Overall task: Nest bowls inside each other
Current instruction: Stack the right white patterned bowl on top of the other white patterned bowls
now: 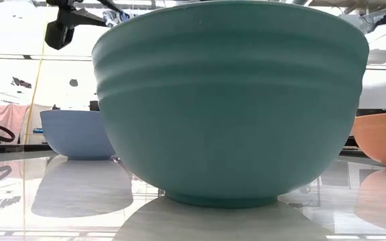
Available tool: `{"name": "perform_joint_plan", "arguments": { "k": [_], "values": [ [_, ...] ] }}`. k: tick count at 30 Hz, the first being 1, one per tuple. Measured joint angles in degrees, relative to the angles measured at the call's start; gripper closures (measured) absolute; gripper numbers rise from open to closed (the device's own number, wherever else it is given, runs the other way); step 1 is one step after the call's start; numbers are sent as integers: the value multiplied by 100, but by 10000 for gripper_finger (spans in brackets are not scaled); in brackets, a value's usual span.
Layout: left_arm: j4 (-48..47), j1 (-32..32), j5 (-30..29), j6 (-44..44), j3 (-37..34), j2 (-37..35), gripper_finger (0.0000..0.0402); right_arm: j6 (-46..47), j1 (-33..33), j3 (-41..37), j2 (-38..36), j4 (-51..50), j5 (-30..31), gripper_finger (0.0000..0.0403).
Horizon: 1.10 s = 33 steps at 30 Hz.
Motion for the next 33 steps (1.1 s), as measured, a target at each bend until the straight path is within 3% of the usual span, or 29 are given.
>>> {"name": "perform_joint_plan", "arguments": {
  "k": [5,10,14,20,24,28,33],
  "values": [
    [-7,62,-53,-6,-1,0,383,-28,0,2,-2,-18,0,395],
    [-13,122,-48,-12,0,0,393,-337,2,0,-4,-49,-142,379],
    [-32,154,-46,-15,-2,0,398,-468,0,1,-7,-37,-450,324],
    [-289,154,27,-221,-2,-68,401,-494,-74,2,-100,-9,-490,208],
    [-734,154,281,-555,-2,-317,401,-534,-179,6,-403,-266,-509,166],
    [-1171,154,1034,-849,-2,-710,401,-773,-287,9,-770,-801,-470,162],
    [-1704,117,3599,-1263,-2,-1162,401,-819,-376,9,-1194,-1422,-452,174]
  ]
}}
